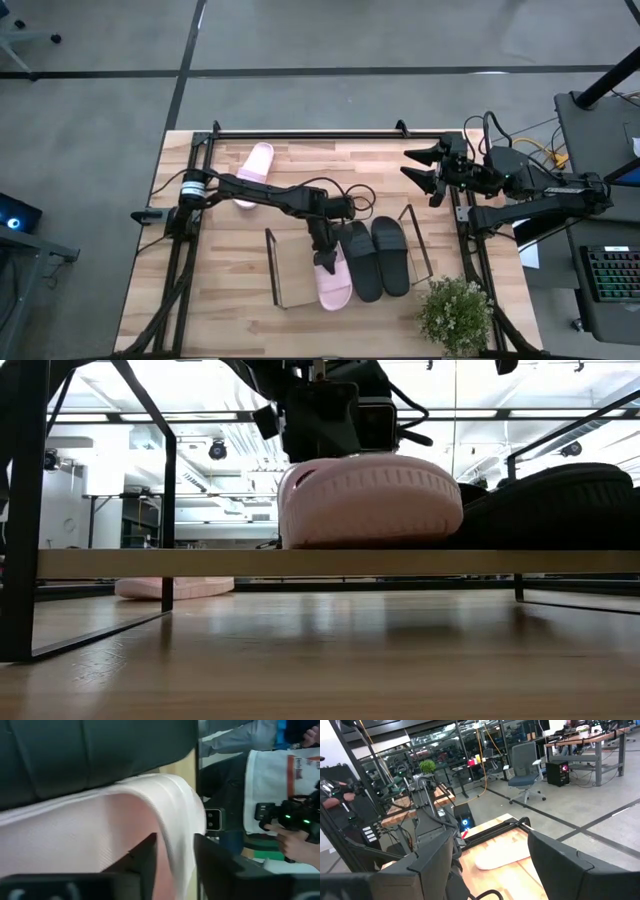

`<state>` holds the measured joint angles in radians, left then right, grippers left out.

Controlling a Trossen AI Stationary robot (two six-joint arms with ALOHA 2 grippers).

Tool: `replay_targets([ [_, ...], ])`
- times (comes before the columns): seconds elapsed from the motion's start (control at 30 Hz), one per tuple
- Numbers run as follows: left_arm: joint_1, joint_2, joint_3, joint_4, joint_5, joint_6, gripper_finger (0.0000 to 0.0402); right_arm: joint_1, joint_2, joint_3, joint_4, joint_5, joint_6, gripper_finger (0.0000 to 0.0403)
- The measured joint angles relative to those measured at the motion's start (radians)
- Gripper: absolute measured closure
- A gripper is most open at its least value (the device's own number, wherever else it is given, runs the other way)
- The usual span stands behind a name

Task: Pick and place slides into the shelf
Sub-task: Put the right pink slide on the shelf, then put the pink slide on the shelf

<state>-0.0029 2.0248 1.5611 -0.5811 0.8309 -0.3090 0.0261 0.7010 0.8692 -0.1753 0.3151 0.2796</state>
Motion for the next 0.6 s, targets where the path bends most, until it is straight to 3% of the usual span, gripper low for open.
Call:
replay_targets([
  [0.3,0.004,0.0,0.001,-0.002,-0.027,0.031,0.0178,0.0,0.0,0.0,0.0,0.0,0.0,0.0154],
  [0.6,0.024,-0.007,0.004,-0.007,-0.011,0.027,0.016,0.0,0.0,0.0,-0.001,0.0,0.0,0.0154],
])
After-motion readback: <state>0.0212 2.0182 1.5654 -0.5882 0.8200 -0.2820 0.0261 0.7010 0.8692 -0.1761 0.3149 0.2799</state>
